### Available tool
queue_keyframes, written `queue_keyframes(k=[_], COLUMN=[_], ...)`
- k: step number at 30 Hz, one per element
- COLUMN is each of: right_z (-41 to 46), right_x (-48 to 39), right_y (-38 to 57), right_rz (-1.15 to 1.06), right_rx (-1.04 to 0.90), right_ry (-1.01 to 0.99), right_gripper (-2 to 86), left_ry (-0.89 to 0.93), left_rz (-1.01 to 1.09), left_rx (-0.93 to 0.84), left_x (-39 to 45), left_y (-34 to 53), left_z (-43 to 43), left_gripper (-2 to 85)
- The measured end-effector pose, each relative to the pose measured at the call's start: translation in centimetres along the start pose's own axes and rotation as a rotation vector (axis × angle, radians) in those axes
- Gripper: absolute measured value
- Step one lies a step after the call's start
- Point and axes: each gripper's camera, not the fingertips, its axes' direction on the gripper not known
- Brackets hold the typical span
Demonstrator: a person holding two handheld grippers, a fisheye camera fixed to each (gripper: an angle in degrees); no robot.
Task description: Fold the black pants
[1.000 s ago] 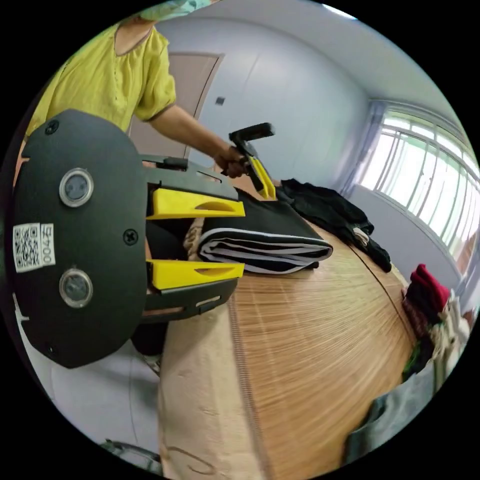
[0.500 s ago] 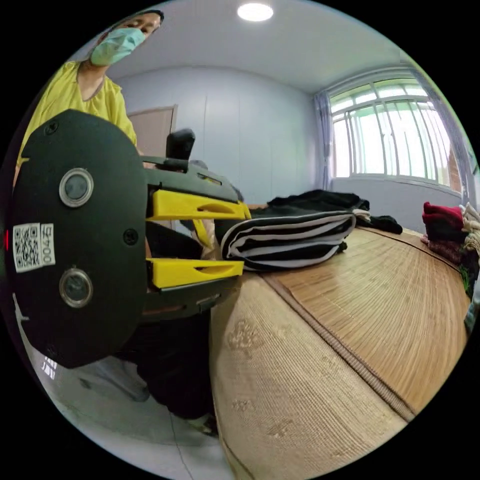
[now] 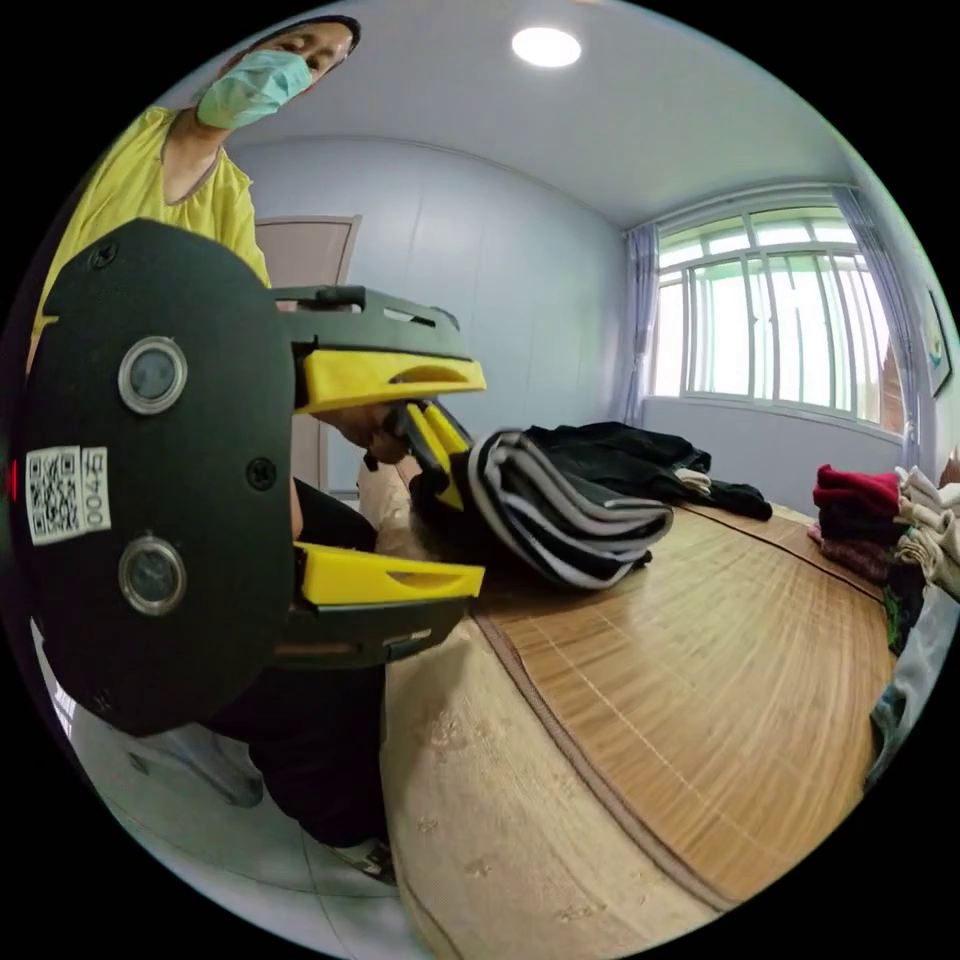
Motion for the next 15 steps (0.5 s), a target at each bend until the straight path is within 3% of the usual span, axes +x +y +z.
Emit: queue_keyframes(k=[5, 9, 15], right_z=[2.1, 5.0, 7.4], right_x=[1.3, 0.4, 1.2], right_y=[0.8, 0.0, -1.9], right_rz=[0.064, 0.037, 0.034], right_rx=[0.063, 0.044, -0.071], right_ry=[-0.018, 0.058, 0.151], right_gripper=[32.4, 32.8, 19.9], left_ry=[0.086, 0.085, 0.094], left_rz=[-0.092, -0.070, -0.008], left_rx=[0.010, -0.001, 0.019], left_x=[-2.0, 0.1, 1.2], left_y=[0.2, 1.0, 4.5], left_z=[3.7, 8.3, 13.2], left_gripper=[7.9, 8.2, 10.0])
